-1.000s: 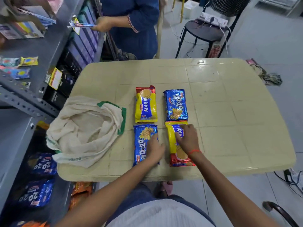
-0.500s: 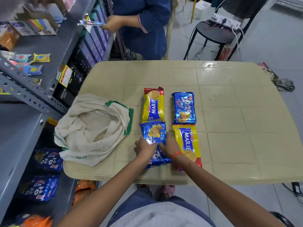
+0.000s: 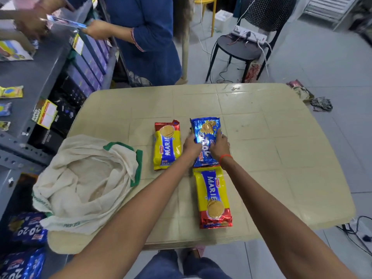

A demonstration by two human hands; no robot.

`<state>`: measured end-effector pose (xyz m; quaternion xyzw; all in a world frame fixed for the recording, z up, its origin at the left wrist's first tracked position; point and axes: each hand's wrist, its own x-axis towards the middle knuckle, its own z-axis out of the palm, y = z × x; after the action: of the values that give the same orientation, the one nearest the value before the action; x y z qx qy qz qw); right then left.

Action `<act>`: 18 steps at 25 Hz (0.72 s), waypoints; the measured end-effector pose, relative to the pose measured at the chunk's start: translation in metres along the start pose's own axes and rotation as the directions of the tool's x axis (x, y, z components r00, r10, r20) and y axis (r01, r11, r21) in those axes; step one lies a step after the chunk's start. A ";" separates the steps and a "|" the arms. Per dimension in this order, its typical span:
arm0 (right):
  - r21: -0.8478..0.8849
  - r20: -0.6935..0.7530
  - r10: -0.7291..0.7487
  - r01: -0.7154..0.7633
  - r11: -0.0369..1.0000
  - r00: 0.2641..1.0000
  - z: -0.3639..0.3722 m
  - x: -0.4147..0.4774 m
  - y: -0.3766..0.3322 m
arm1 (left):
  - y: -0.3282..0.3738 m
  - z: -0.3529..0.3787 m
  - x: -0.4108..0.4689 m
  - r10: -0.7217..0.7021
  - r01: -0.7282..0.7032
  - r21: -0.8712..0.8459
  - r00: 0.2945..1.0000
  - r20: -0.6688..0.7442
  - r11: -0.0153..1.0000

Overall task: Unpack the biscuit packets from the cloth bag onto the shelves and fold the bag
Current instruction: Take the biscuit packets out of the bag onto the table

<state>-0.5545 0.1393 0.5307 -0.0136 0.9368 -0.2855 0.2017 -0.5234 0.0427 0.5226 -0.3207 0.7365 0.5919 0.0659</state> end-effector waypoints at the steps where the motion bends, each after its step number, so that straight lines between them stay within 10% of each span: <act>1: -0.028 0.037 0.002 -0.001 1.000 0.999 0.002 0.004 0.005 | -0.002 0.003 0.007 -0.019 0.019 -0.027 0.999 0.033 0.999; 7: 0.265 0.041 -0.053 0.041 0.963 0.998 0.001 -0.001 0.026 | -0.019 0.002 0.003 -0.086 0.089 -0.051 0.995 0.046 0.995; 10: 0.375 -0.071 0.185 -0.146 0.916 0.980 0.016 -0.039 0.051 | -0.054 0.006 -0.032 -0.269 0.274 0.039 0.958 -0.103 0.961; 18: 0.302 0.187 0.454 -0.490 0.818 0.871 0.067 -0.092 0.056 | -0.085 0.001 -0.111 -0.466 0.505 -0.253 0.862 0.200 0.825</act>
<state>-0.4386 0.1632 0.4838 0.2390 0.8351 -0.3825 0.3149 -0.3899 0.0790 0.5044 -0.4649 0.5270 0.6788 0.2132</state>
